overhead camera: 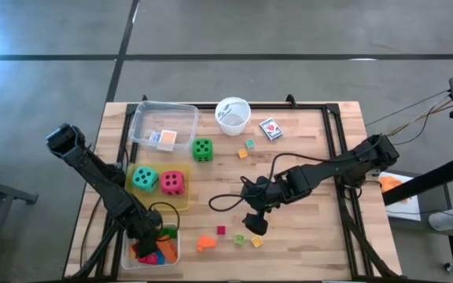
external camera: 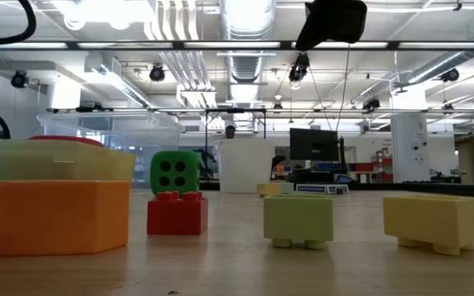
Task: Pick & Place Toys
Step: Put the right red game piece into the white bin, then put the bottom yellow game piece into the white bin
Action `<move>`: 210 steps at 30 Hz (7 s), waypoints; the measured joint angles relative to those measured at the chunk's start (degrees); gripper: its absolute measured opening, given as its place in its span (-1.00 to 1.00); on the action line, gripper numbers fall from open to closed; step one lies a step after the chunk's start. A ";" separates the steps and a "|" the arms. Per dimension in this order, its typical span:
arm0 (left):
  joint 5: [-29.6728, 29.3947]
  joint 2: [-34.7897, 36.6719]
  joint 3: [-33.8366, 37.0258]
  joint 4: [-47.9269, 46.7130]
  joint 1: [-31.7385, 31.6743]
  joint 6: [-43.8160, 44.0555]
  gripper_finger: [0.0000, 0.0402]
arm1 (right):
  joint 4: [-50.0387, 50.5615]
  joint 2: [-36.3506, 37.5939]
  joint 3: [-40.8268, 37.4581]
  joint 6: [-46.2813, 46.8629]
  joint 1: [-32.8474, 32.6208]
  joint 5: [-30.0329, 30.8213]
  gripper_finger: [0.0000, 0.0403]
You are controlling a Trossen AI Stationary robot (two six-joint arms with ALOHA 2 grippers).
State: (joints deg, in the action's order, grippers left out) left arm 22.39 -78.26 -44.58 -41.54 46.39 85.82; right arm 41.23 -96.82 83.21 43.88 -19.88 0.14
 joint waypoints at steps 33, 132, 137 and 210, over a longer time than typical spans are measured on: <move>-3.01 0.42 -13.83 0.22 -0.90 0.43 0.85 | 0.12 -4.56 -1.45 -23.93 -9.35 -0.04 0.75; -29.55 -8.95 -25.55 32.93 -28.78 1.64 0.85 | -3.72 1.20 6.18 -17.54 -8.15 32.87 -0.36; -29.20 -9.60 -25.62 33.05 -29.24 1.64 0.78 | -3.74 1.18 6.24 -17.52 -8.17 32.87 -0.36; -9.12 -6.86 -25.53 -17.29 -11.49 -20.98 -0.53 | 0.14 1.14 0.64 -3.31 -8.76 24.85 0.82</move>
State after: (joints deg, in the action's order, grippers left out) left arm 13.28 -85.12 -70.11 -58.83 34.90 64.84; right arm 41.37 -95.68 83.85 40.58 -28.64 24.99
